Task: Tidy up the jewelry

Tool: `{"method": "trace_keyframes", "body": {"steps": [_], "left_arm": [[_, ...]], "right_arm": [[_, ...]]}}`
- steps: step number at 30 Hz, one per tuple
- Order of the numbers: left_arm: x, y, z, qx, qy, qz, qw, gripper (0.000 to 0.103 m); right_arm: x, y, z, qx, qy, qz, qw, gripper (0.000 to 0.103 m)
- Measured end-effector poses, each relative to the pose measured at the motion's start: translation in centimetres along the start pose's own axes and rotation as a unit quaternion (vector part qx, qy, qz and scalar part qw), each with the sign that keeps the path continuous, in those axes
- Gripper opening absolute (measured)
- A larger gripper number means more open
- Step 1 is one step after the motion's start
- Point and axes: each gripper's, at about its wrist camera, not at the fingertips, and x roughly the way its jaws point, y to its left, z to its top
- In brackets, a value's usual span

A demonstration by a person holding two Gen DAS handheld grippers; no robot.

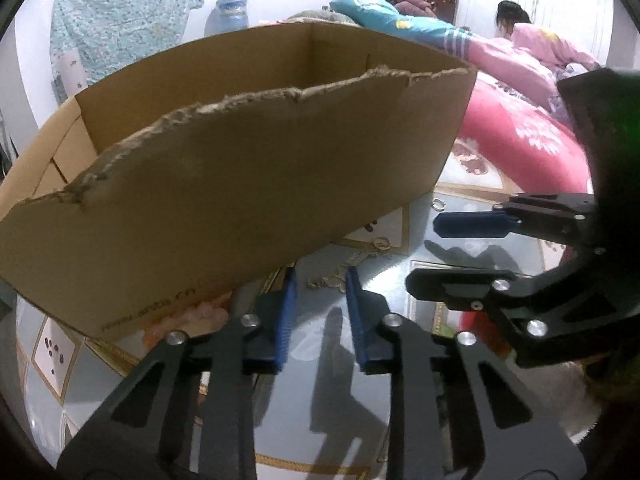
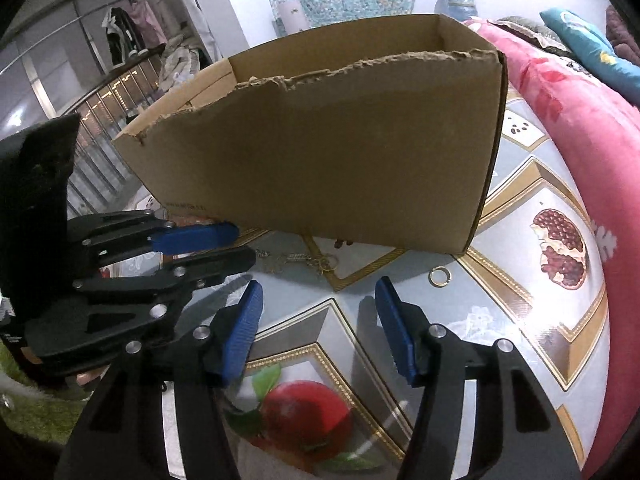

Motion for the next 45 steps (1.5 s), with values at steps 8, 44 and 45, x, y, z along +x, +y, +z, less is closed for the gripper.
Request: {"method": "trace_keyframes", "body": {"steps": [8,44,45], "left_arm": [[1.4,-0.2,-0.1,0.012,0.019,0.011,0.9997,0.013],[-2.0,2.4,-2.8,-0.059,-0.015,0.01,0.9981,0.002],[-2.0,2.4,-2.9,-0.06,-0.015,0.009,0.998,0.002]], "right_arm": [[0.1,0.3,-0.2,-0.003,-0.002,0.003,1.0,0.057],[2.7,4.1,1.9,-0.079,0.013,0.047,0.996,0.029],[3.0,4.3,2.1,-0.083,0.017,0.045,0.995,0.029]]}}
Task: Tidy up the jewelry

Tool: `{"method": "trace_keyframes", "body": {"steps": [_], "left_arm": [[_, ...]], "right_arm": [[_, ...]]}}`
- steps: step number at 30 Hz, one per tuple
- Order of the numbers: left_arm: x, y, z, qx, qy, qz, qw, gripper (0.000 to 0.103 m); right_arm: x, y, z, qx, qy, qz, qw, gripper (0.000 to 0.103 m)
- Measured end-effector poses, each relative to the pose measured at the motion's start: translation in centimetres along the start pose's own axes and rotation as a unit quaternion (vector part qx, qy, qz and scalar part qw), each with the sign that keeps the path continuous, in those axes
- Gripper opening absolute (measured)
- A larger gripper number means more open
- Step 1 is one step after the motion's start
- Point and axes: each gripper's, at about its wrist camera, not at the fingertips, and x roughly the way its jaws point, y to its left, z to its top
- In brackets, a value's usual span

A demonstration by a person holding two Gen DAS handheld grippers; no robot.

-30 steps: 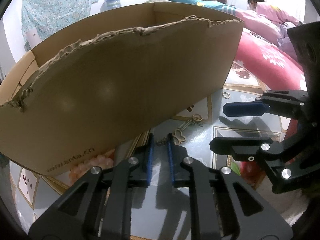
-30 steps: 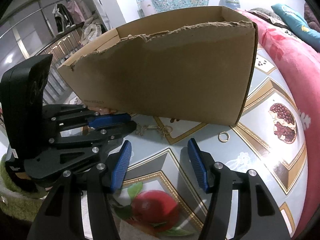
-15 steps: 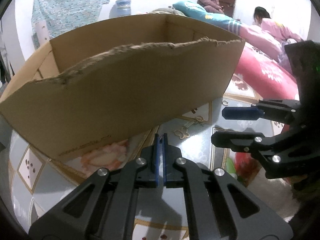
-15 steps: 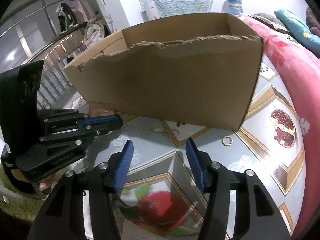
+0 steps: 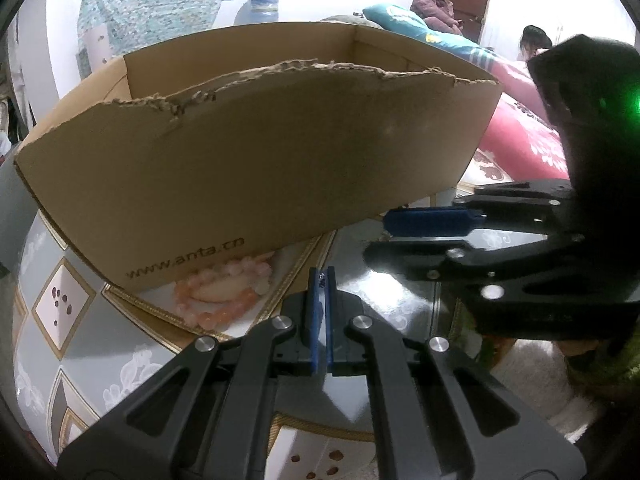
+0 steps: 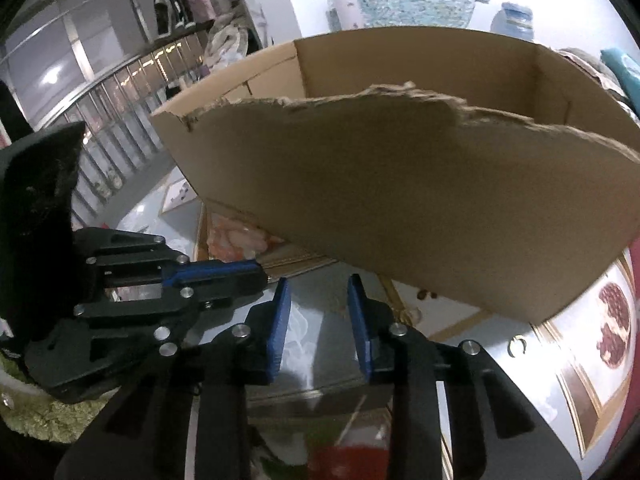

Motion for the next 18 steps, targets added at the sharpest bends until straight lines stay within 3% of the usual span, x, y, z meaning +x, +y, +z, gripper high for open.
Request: {"method": "trace_keyframes", "body": {"steps": [18], "left_arm": [[-0.1,1.0,-0.5,-0.022,-0.007,-0.004,0.9997,0.002]], "right_arm": [[1.0,0.4,-0.3,0.031,0.055,0.008,0.998,0.027]]}}
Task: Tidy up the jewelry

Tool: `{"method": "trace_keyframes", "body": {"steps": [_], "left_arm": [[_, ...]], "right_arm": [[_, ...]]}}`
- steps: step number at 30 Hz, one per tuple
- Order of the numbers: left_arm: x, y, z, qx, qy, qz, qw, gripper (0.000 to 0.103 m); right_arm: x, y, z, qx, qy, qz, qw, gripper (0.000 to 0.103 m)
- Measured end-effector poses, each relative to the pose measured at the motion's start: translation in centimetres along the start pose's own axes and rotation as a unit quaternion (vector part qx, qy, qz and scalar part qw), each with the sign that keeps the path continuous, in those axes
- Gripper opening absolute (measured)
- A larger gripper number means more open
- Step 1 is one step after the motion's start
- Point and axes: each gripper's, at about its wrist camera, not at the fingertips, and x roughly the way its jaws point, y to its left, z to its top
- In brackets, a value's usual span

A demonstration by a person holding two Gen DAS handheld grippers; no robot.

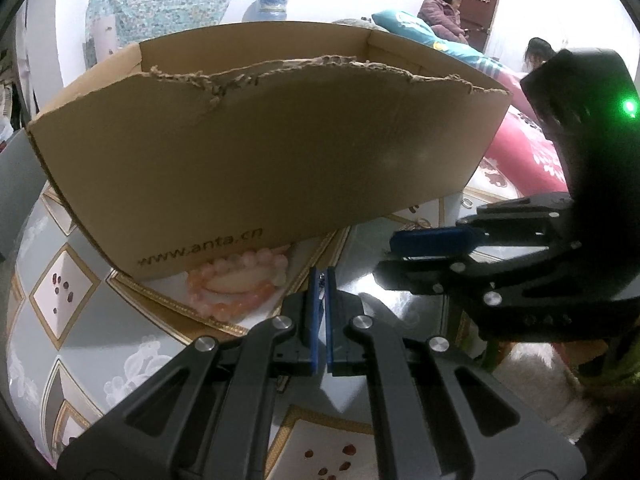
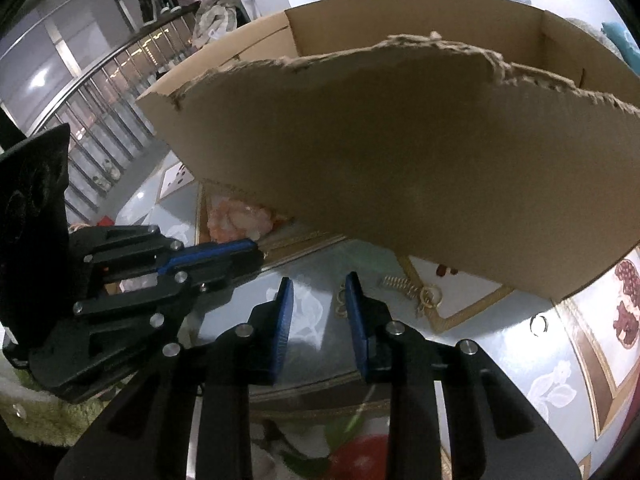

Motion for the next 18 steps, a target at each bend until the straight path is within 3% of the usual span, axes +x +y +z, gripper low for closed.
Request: {"method": "trace_keyframes", "body": {"steps": [7,11,14,18], "left_arm": [[-0.4,-0.1,-0.3,-0.002,-0.003,0.005,1.0,0.002],[-0.7,-0.2,-0.2,-0.001,-0.005,0.01,0.9999,0.002],[-0.9,0.0,-0.3,-0.002,-0.007,0.012,0.9999,0.002],[-0.8,0.2,-0.3,-0.008,-0.007,0.011,0.9999,0.002]], "right_arm": [[-0.6,0.2,-1.0,0.014,-0.003,0.014,1.0,0.027],[-2.2,-0.1,-1.8,0.019,-0.039,0.028,0.999,0.027],[-3.6,0.0,-2.1,-0.004,-0.06,0.015,0.998,0.028],[-3.3,0.0,-2.4,-0.033,-0.05,-0.016,0.998,0.033]]}}
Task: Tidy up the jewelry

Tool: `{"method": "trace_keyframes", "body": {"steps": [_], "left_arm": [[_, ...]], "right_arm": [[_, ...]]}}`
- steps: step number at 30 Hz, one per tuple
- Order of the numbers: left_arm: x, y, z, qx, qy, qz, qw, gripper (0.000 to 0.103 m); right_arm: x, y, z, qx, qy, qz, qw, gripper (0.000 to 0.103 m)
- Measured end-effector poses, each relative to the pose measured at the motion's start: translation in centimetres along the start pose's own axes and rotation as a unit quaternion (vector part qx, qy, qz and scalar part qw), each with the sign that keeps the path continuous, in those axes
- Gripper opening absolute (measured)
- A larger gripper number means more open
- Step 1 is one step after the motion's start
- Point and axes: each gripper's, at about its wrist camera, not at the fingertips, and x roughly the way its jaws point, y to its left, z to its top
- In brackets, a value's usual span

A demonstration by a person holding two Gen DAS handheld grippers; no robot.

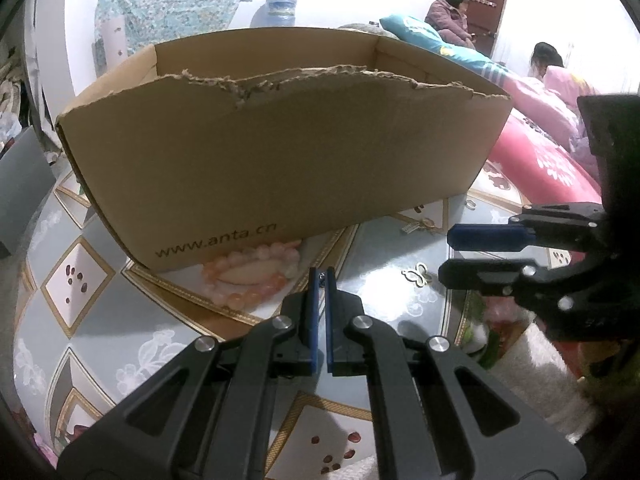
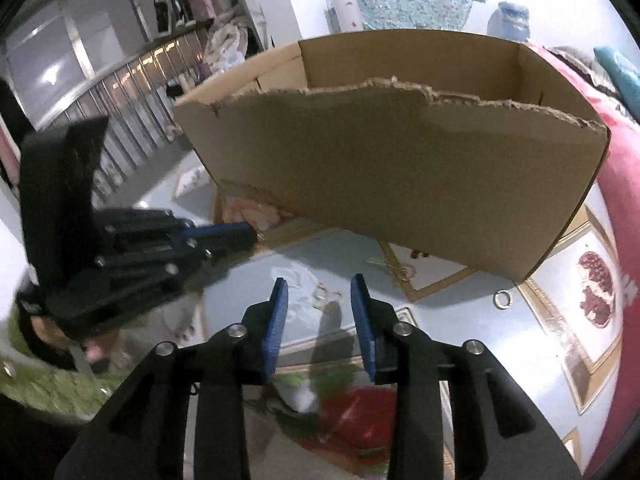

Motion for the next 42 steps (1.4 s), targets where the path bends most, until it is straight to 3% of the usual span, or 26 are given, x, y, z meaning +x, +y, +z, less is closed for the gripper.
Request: {"method": "trace_keyframes", "body": {"steps": [11,19,25,42], "left_arm": [[0.2,0.3,0.0,0.003,0.003,-0.001,1.0,0.002],[0.4,0.2,0.0,0.005,0.005,-0.001,1.0,0.002],[0.5,0.0,0.1,0.009,0.007,0.0,0.9999,0.002],[-0.8,-0.8,0.5,0.02,-0.007,0.0,0.9998,0.002]], "right_arm": [[1.8,1.8,-0.1,-0.121,0.013,-0.028,0.992,0.035],[1.7,0.7,0.4,-0.165,0.044,0.01,0.985,0.033],[1.8,0.4,0.7,-0.152,0.049,0.017,0.987,0.016],[-0.4,-0.5,0.9,-0.115,0.016,0.022,0.993,0.016]]}}
